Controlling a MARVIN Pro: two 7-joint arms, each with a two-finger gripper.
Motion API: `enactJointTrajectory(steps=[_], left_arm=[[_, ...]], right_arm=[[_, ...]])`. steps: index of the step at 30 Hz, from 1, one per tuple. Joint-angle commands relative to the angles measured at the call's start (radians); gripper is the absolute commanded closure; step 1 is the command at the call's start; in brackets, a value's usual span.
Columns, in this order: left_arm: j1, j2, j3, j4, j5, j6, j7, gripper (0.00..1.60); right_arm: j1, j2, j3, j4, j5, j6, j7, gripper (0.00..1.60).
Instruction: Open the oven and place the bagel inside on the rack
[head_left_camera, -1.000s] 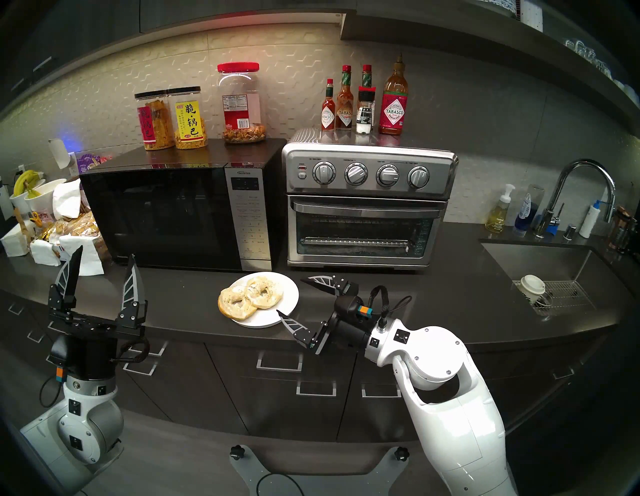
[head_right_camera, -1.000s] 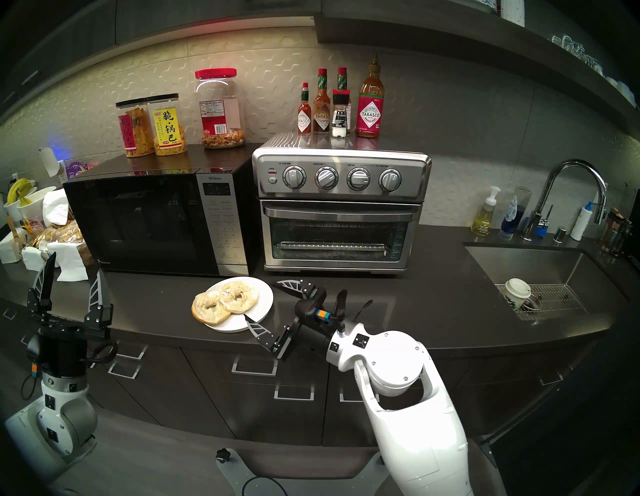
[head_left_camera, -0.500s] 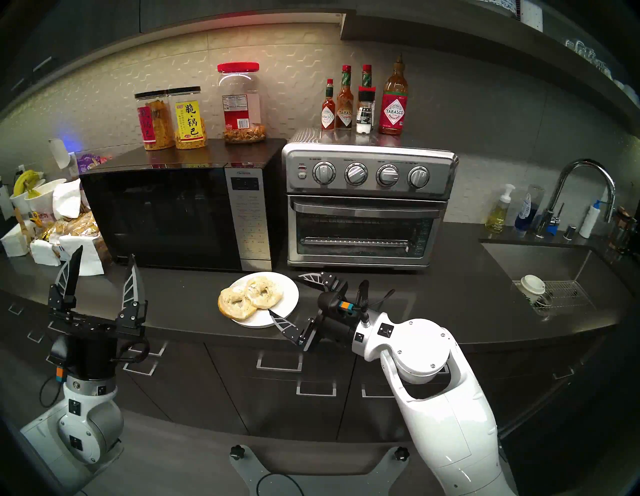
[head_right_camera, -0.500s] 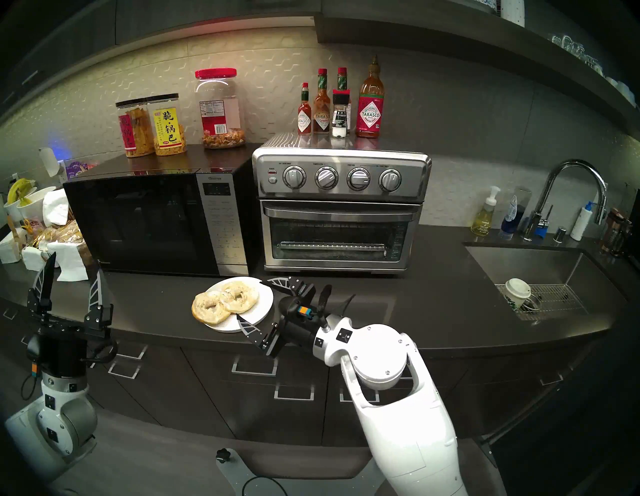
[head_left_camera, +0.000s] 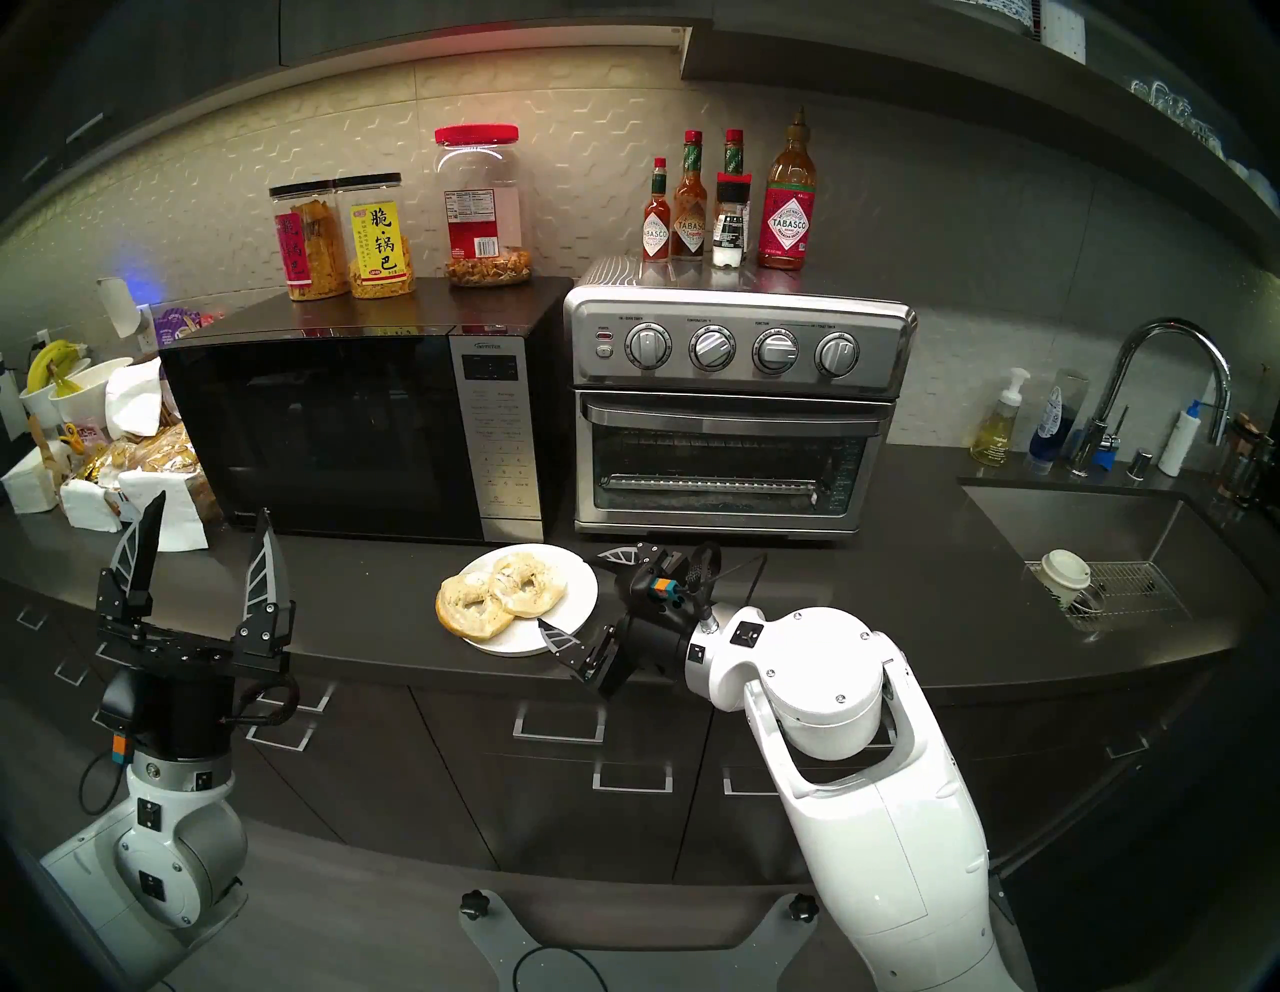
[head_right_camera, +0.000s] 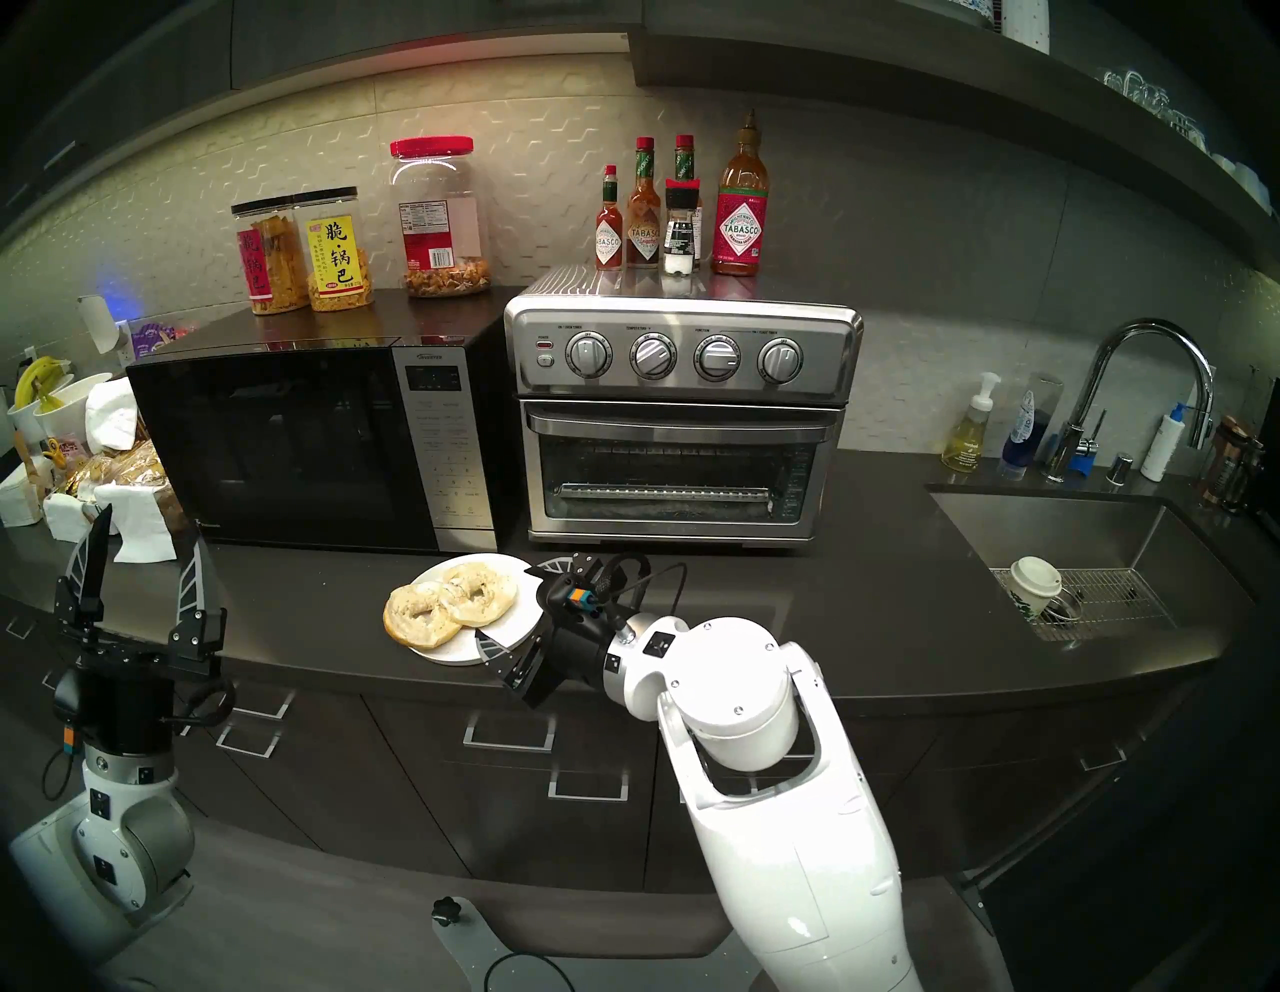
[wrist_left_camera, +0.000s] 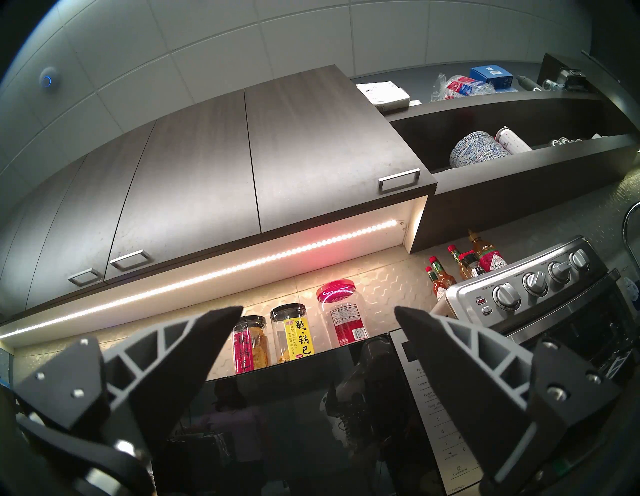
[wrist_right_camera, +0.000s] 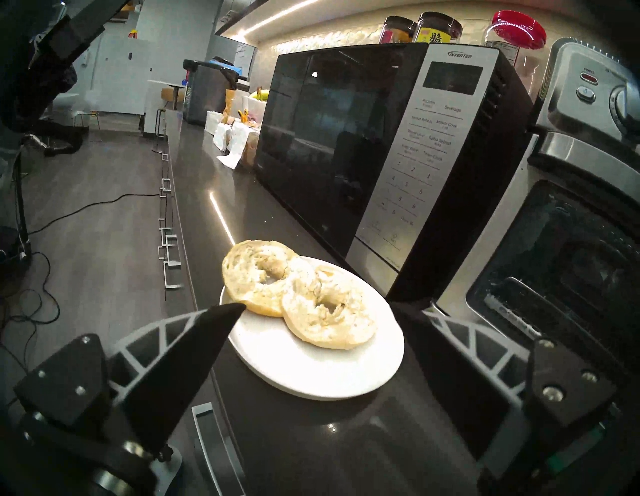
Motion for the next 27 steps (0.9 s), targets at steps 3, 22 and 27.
enactJointTrajectory(steps=[3, 22, 27], left_arm=[[-0.001, 0.000, -0.007, -0.008, 0.001, 0.000, 0.001, 0.00], [-0.001, 0.000, -0.006, -0.008, 0.001, -0.001, 0.001, 0.00], [-0.001, 0.000, -0.006, -0.008, 0.001, -0.001, 0.001, 0.00]], right_arm=[[0.000, -0.024, -0.014, -0.052, -0.008, 0.034, -0.015, 0.00], [-0.045, 0.034, -0.121, -0.080, 0.076, 0.040, -0.129, 0.00], [-0.023, 0.055, -0.177, -0.070, 0.099, 0.032, -0.193, 0.00]])
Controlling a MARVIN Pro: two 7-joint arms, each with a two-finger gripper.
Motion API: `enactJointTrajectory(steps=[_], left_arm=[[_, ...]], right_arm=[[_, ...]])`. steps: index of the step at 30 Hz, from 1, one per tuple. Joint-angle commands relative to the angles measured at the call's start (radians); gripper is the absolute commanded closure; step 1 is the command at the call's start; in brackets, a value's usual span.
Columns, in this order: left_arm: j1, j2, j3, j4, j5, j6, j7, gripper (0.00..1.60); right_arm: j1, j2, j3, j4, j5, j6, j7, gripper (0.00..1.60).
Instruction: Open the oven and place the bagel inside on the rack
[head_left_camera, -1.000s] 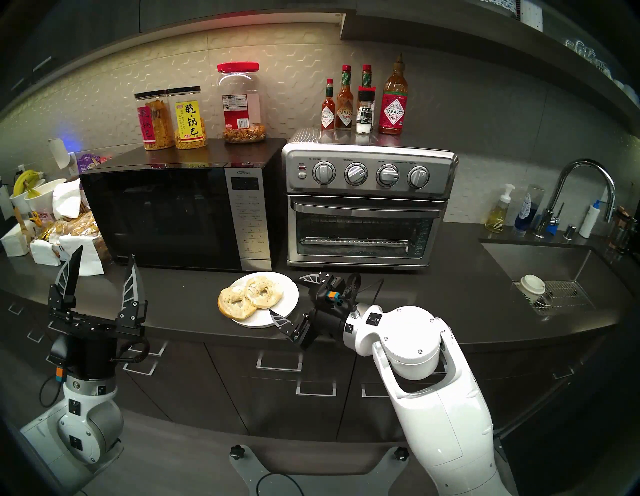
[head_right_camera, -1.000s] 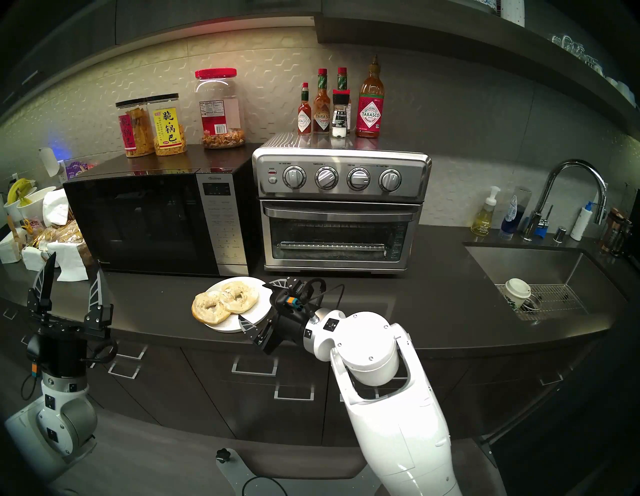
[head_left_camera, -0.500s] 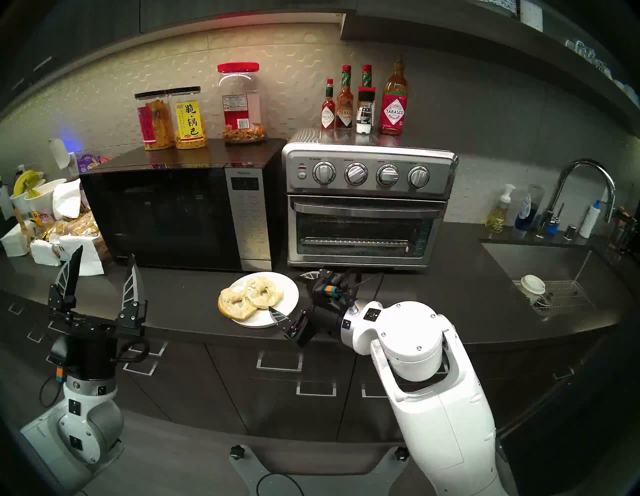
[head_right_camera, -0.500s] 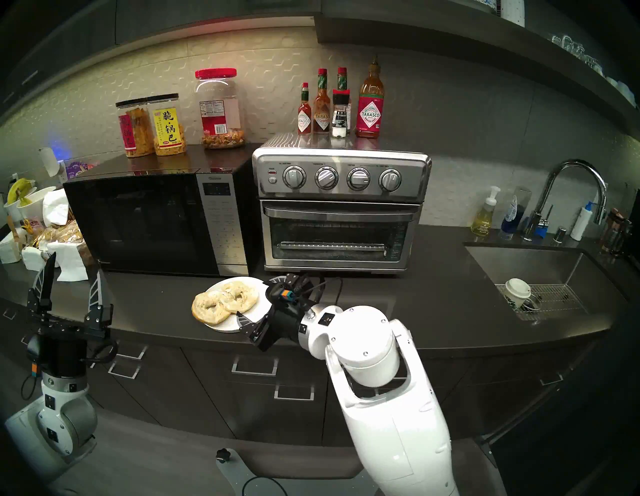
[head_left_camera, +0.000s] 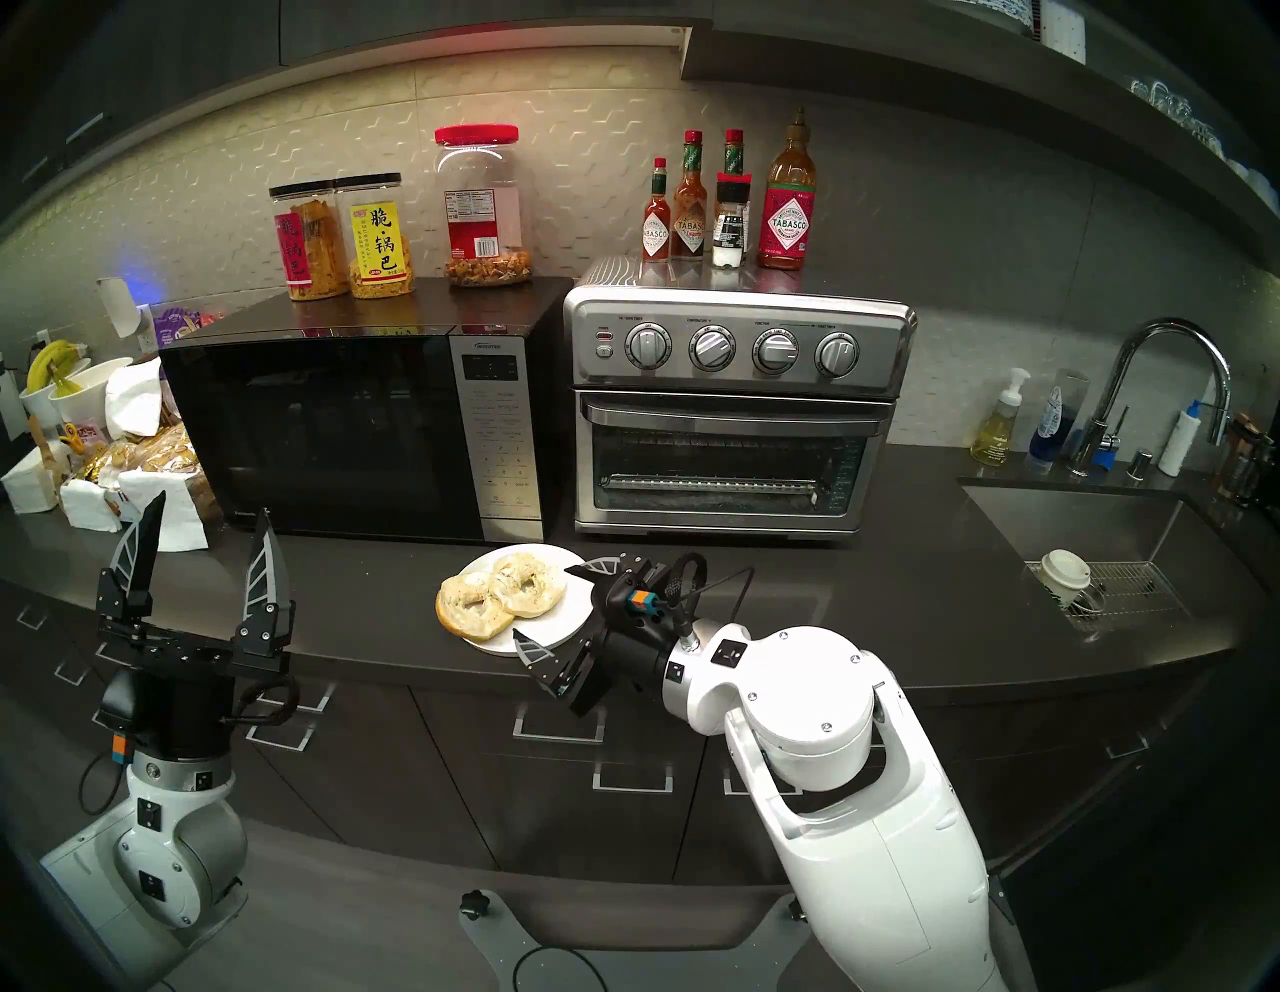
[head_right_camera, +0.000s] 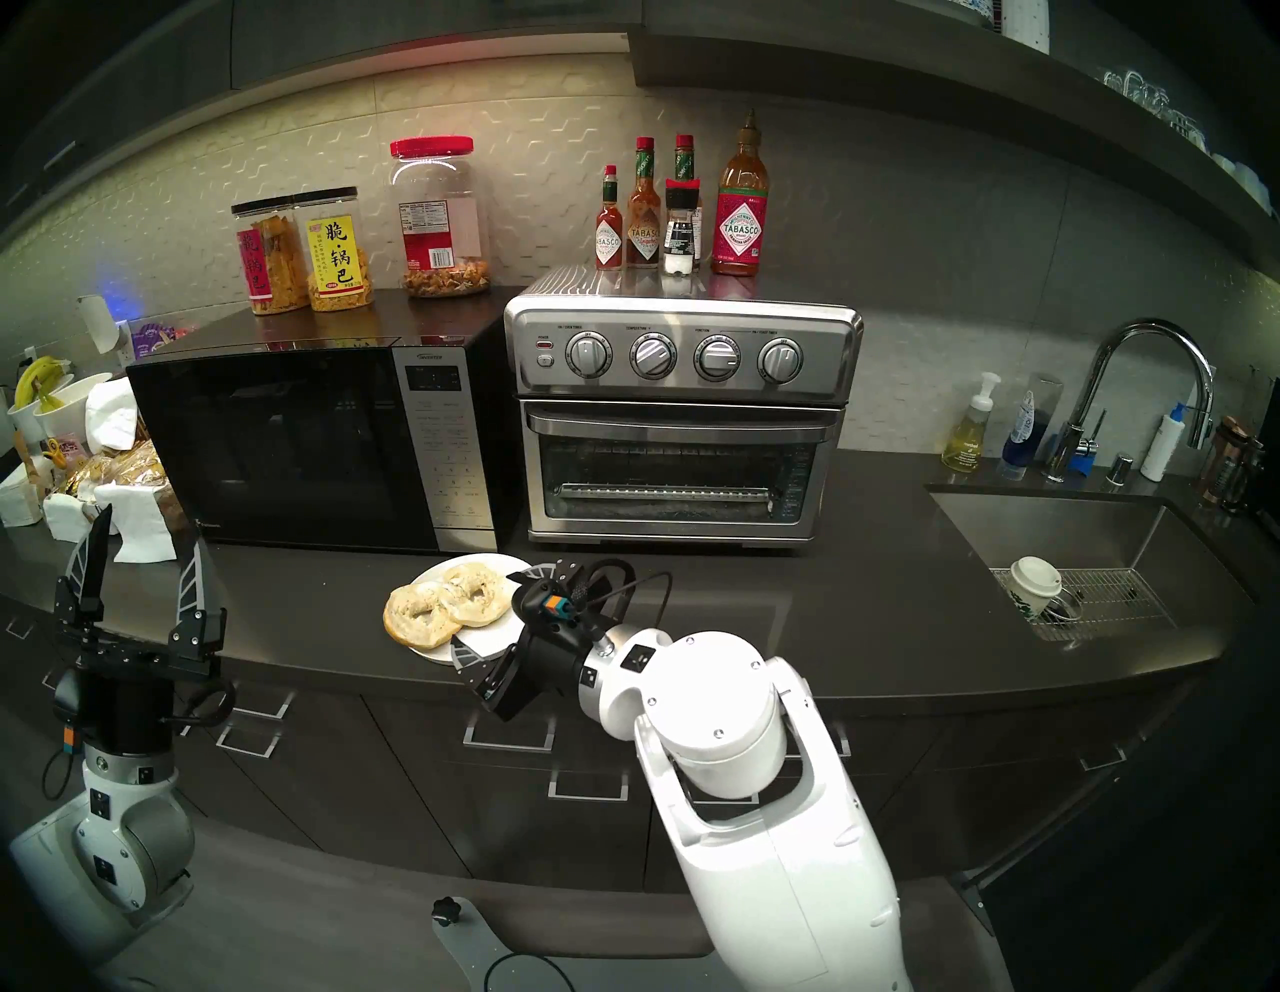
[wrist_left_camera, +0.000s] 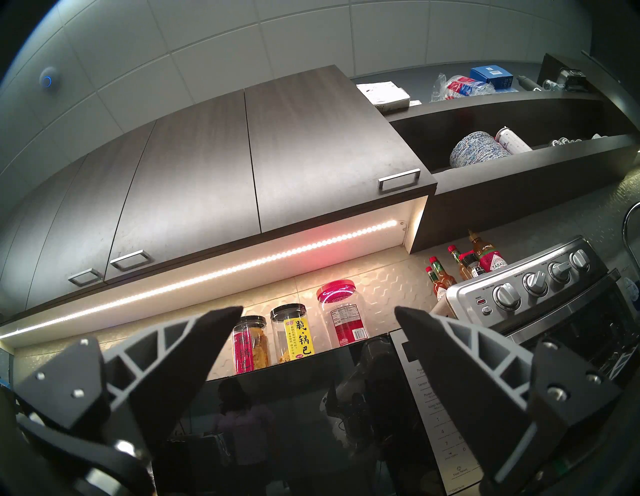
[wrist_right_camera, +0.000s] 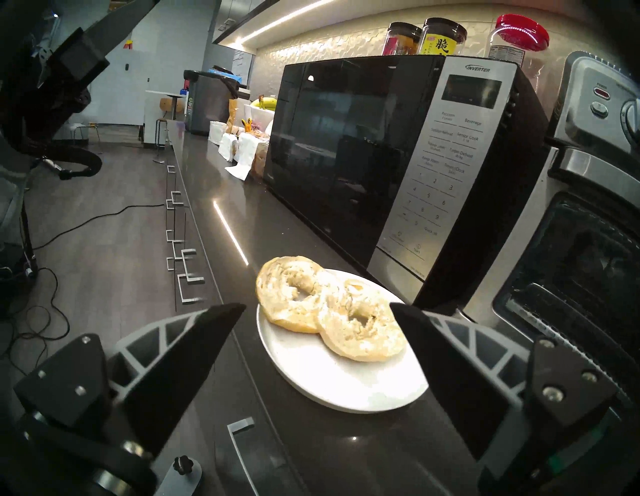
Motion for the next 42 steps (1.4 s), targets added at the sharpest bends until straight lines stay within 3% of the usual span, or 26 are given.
enactJointTrajectory(steps=[1, 6, 14, 22, 42], left_arm=[[-0.001, 0.000, -0.006, -0.008, 0.001, 0.000, 0.001, 0.00], [-0.001, 0.000, -0.006, -0.008, 0.001, 0.000, 0.001, 0.00], [-0.001, 0.000, -0.006, -0.008, 0.001, -0.001, 0.001, 0.00], [-0.001, 0.000, -0.006, -0.008, 0.001, -0.001, 0.001, 0.00], [-0.001, 0.000, -0.007, -0.008, 0.001, 0.000, 0.001, 0.00]], right_arm=[[0.028, 0.024, -0.074, -0.014, 0.046, -0.011, -0.086, 0.00], [0.073, 0.002, -0.088, 0.040, 0.026, -0.001, -0.127, 0.00], [0.126, -0.024, -0.073, 0.073, 0.009, 0.032, -0.104, 0.00], [0.151, -0.006, -0.069, 0.052, 0.008, 0.075, -0.063, 0.00], [0.146, -0.026, -0.084, 0.118, -0.014, 0.060, -0.077, 0.00]])
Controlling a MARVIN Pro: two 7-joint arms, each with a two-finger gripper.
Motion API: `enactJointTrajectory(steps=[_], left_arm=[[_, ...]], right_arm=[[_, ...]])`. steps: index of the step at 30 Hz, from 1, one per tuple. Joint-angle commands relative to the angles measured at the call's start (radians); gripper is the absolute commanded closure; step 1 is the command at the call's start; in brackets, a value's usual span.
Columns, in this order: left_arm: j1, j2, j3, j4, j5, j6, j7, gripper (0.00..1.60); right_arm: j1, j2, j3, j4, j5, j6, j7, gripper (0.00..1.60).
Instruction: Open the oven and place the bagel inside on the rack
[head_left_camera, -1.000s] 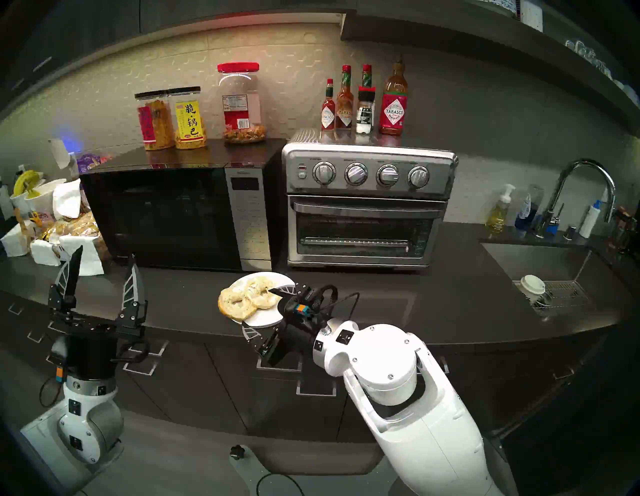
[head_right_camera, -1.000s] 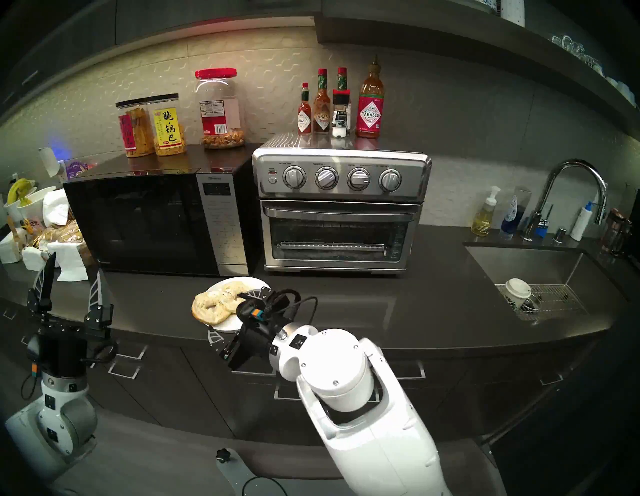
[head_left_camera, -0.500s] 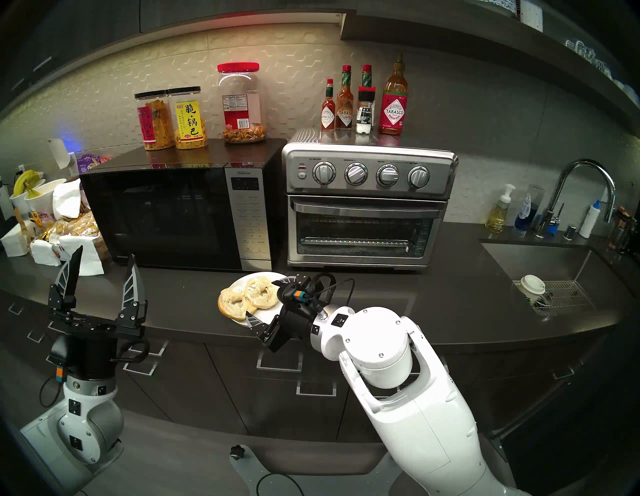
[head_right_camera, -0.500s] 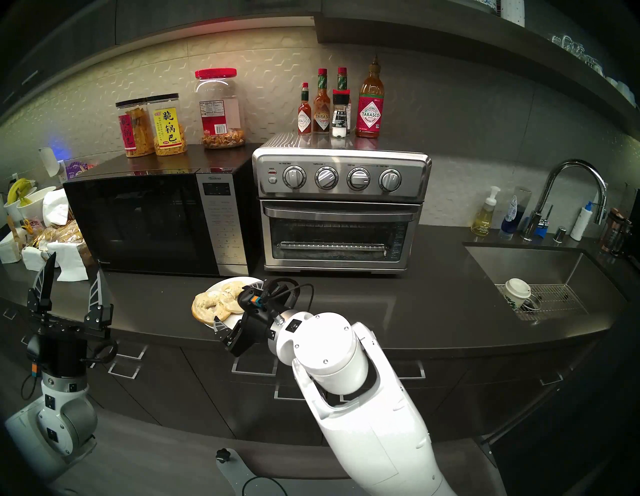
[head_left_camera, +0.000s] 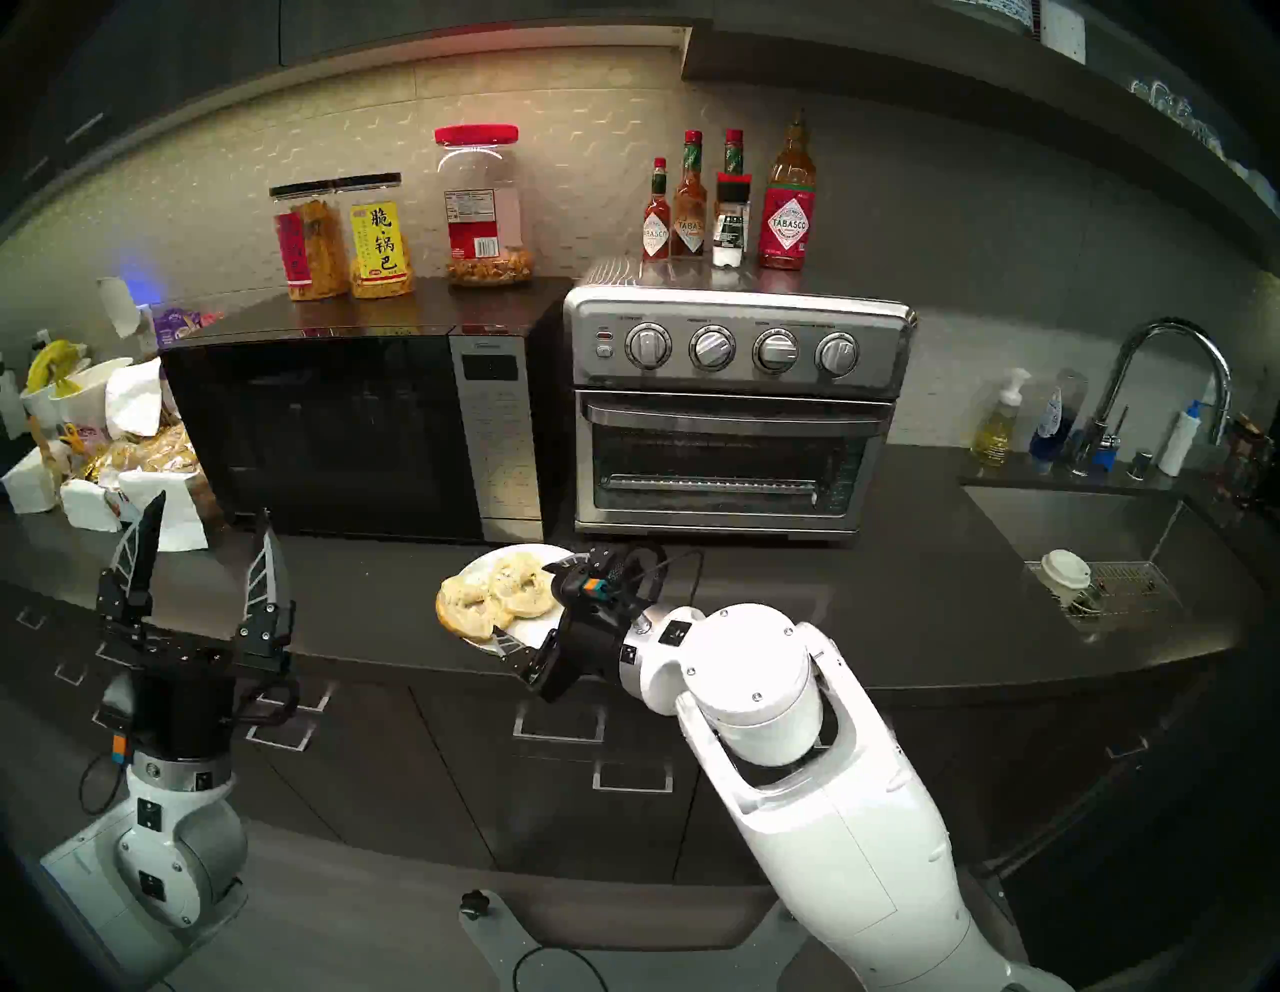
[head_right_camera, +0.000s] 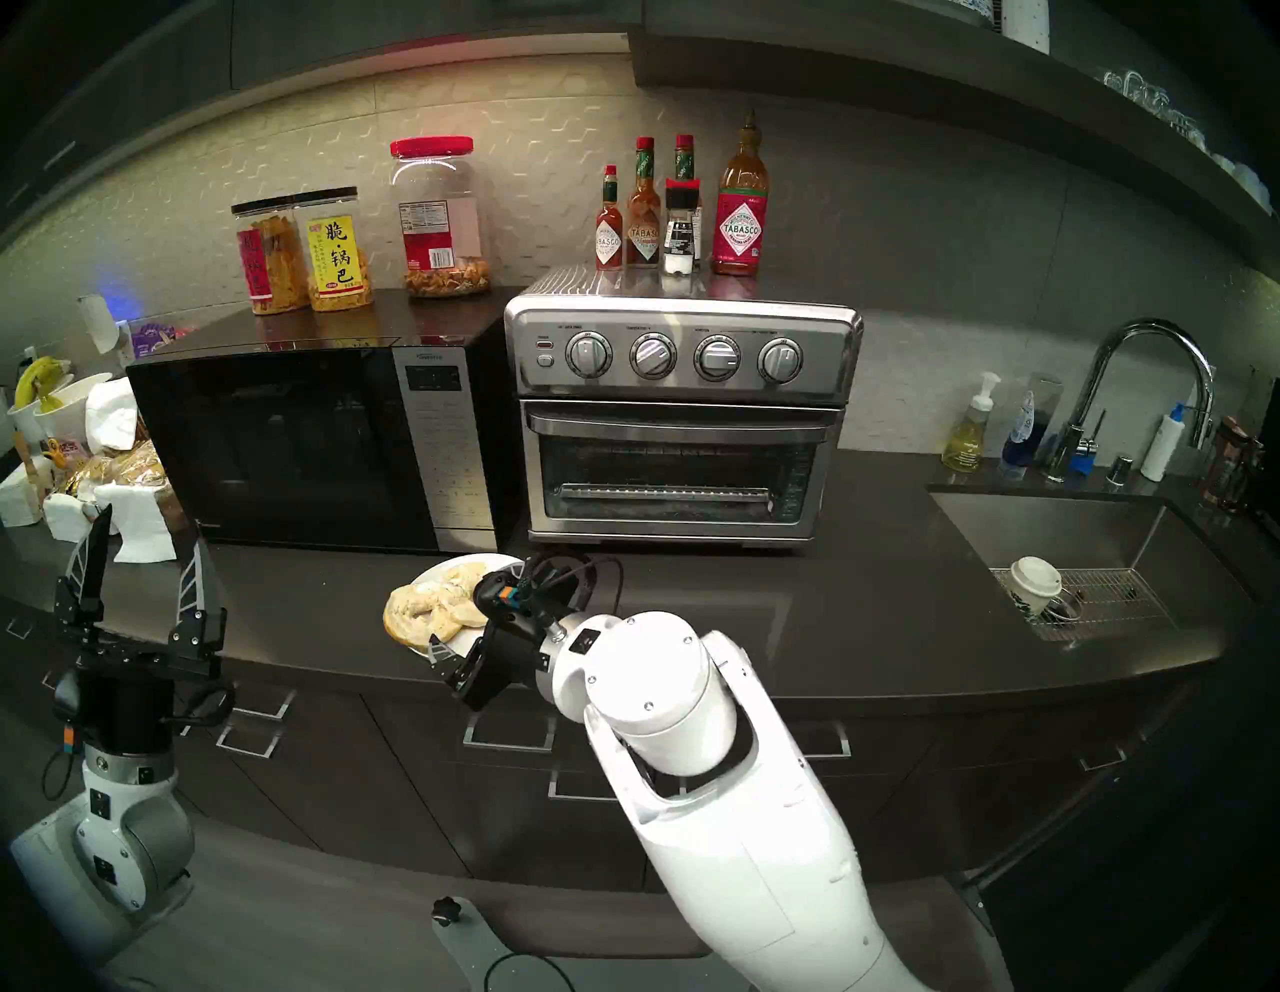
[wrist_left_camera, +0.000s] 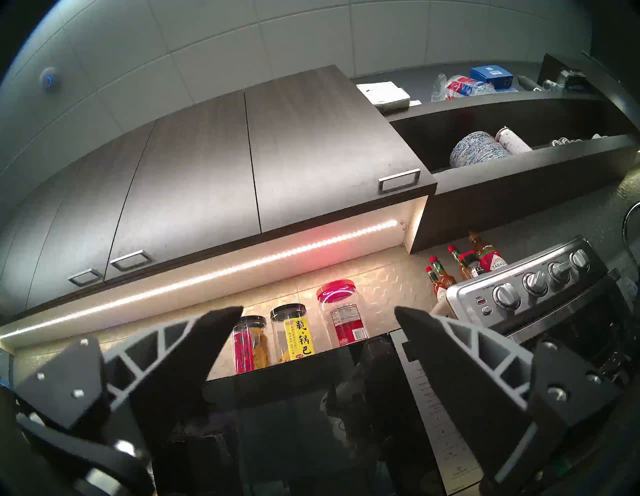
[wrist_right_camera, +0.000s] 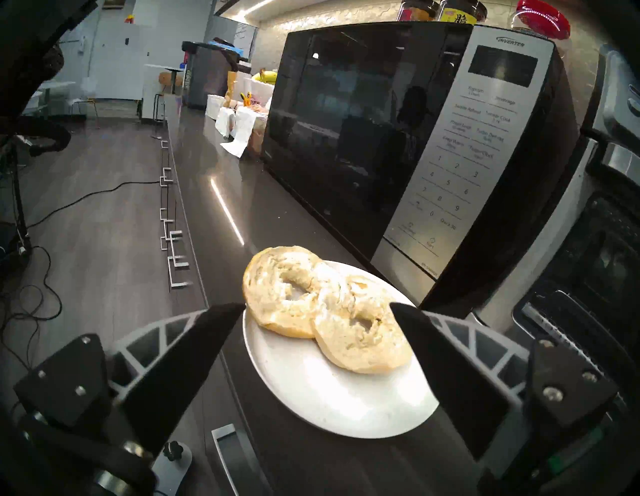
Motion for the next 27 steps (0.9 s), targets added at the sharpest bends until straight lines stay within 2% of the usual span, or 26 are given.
enactJointTrajectory(steps=[1, 8, 17, 27], left_arm=[[-0.001, 0.000, -0.007, -0.008, 0.001, 0.000, 0.001, 0.00], [-0.001, 0.000, -0.007, -0.008, 0.001, 0.000, 0.001, 0.00], [-0.001, 0.000, -0.007, -0.008, 0.001, 0.000, 0.001, 0.00], [-0.001, 0.000, -0.006, -0.008, 0.001, -0.001, 0.001, 0.00]], right_arm=[[0.003, -0.028, -0.008, 0.001, 0.004, -0.022, -0.021, 0.00], [-0.005, -0.009, -0.051, 0.005, 0.029, -0.024, -0.065, 0.00], [0.029, -0.028, -0.031, 0.066, 0.016, -0.047, -0.081, 0.00], [0.066, -0.034, -0.021, 0.091, 0.020, -0.050, -0.078, 0.00]])
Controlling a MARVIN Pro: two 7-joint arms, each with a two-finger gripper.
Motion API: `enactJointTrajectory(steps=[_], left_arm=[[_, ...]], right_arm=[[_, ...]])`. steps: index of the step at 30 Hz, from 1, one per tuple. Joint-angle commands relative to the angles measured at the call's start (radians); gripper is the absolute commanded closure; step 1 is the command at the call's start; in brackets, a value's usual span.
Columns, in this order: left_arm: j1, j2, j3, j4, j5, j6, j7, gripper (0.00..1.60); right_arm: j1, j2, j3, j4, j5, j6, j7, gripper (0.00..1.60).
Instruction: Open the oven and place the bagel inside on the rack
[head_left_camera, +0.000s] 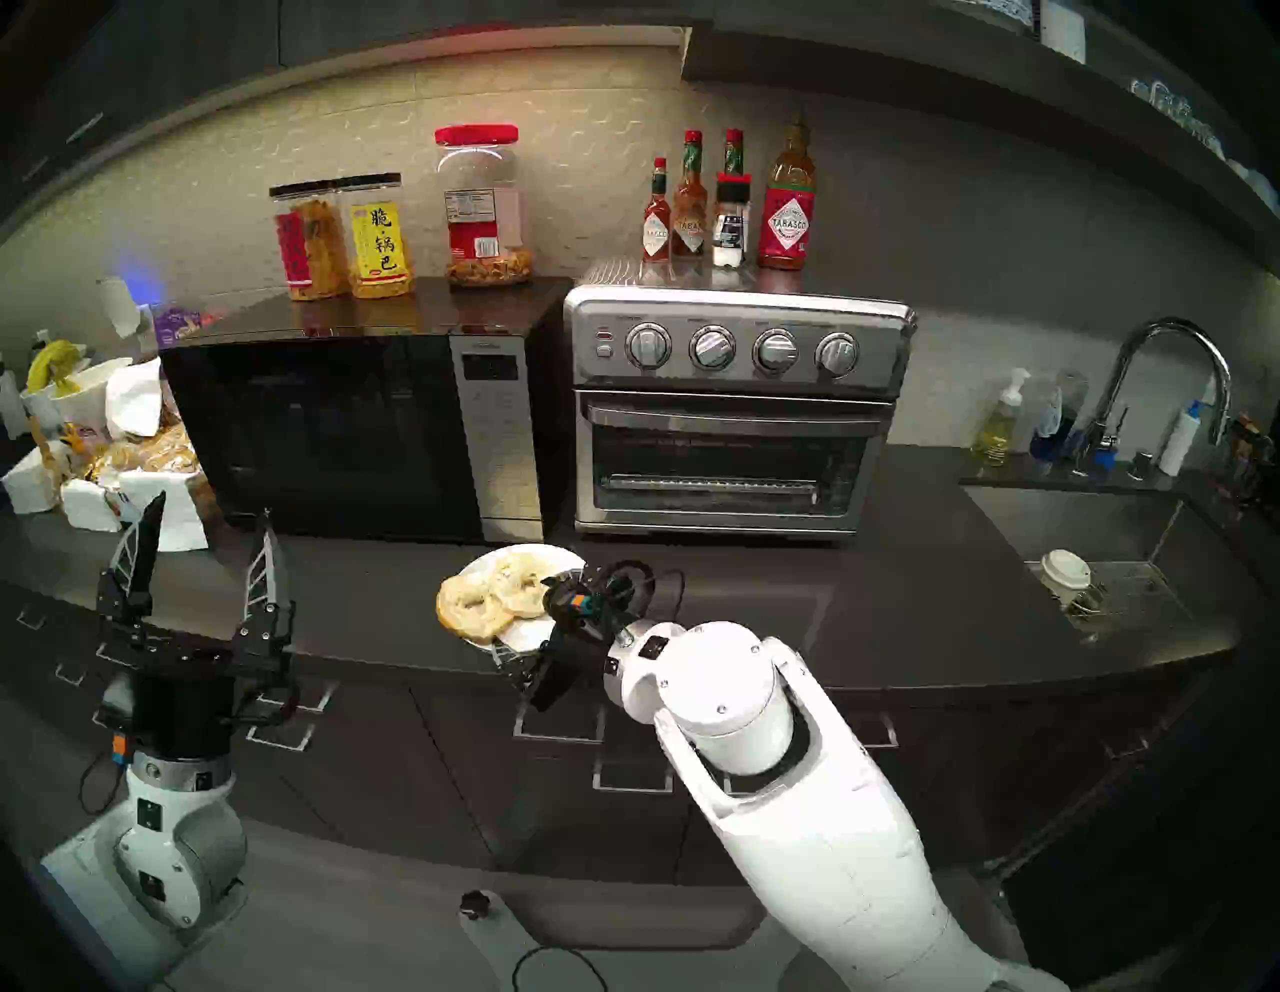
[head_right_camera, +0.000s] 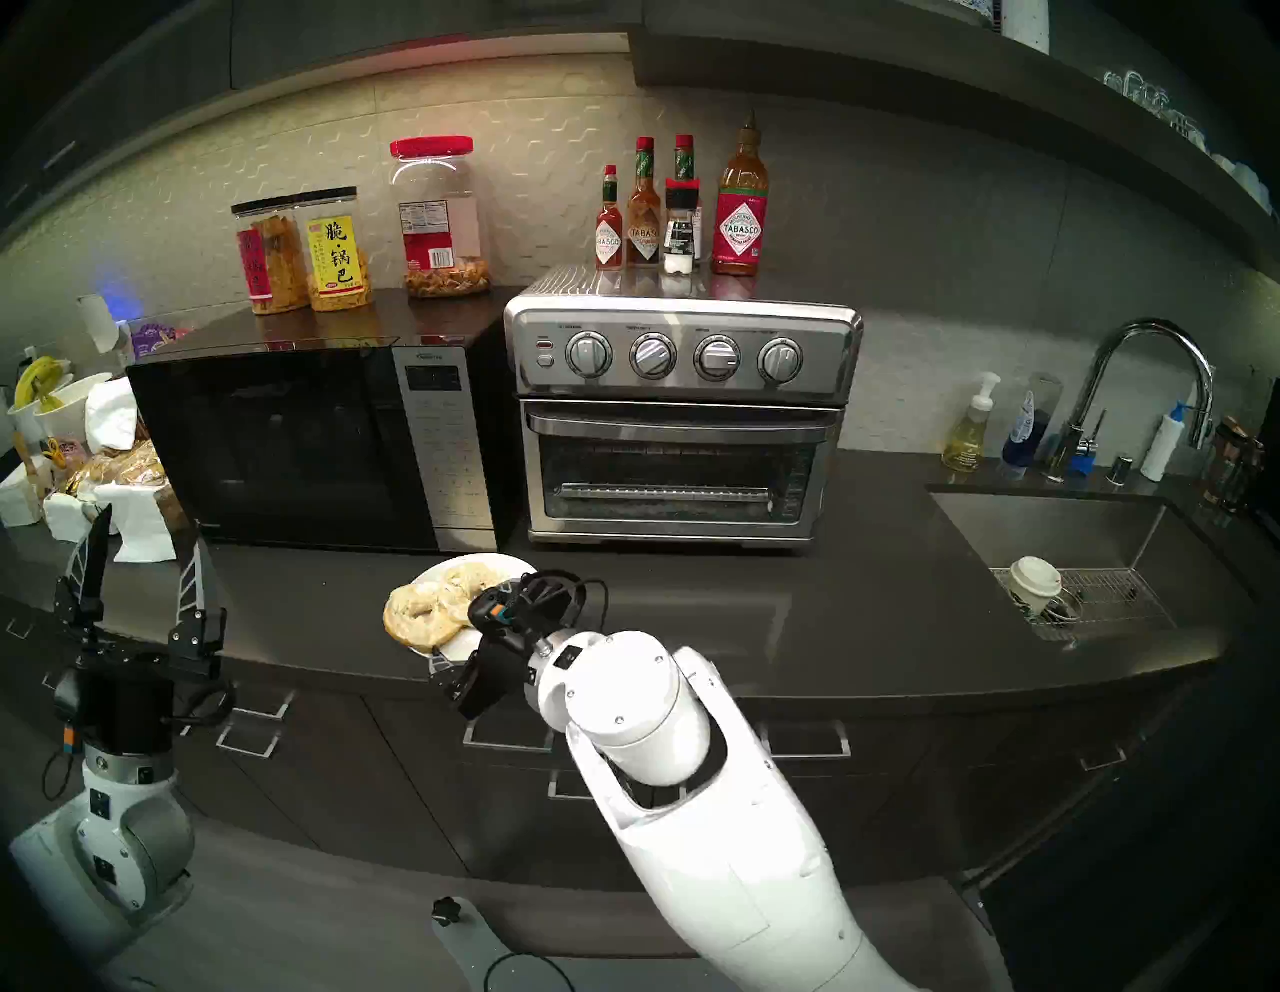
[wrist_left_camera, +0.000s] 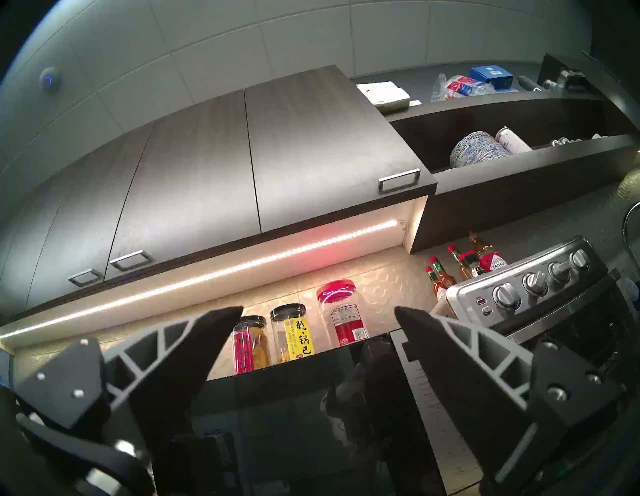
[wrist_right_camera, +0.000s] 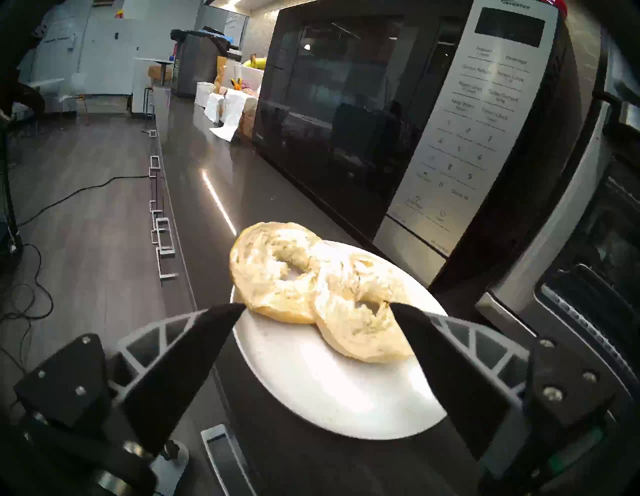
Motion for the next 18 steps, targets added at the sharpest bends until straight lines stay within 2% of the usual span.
enactJointTrajectory(steps=[1, 11, 15, 18], left_arm=[[-0.001, 0.000, -0.006, -0.008, 0.001, -0.001, 0.001, 0.00], [-0.002, 0.000, -0.006, -0.008, 0.001, -0.001, 0.001, 0.00], [-0.001, 0.000, -0.006, -0.008, 0.001, -0.001, 0.001, 0.00], [-0.001, 0.000, -0.006, -0.008, 0.001, -0.001, 0.001, 0.00]], right_arm=[[0.060, -0.023, 0.004, 0.000, 0.001, -0.005, 0.008, 0.00], [0.148, -0.003, -0.002, 0.009, -0.022, 0.071, 0.077, 0.00], [0.192, -0.004, -0.013, 0.031, -0.039, 0.127, 0.123, 0.00], [0.205, -0.006, -0.016, 0.039, -0.044, 0.137, 0.136, 0.00]])
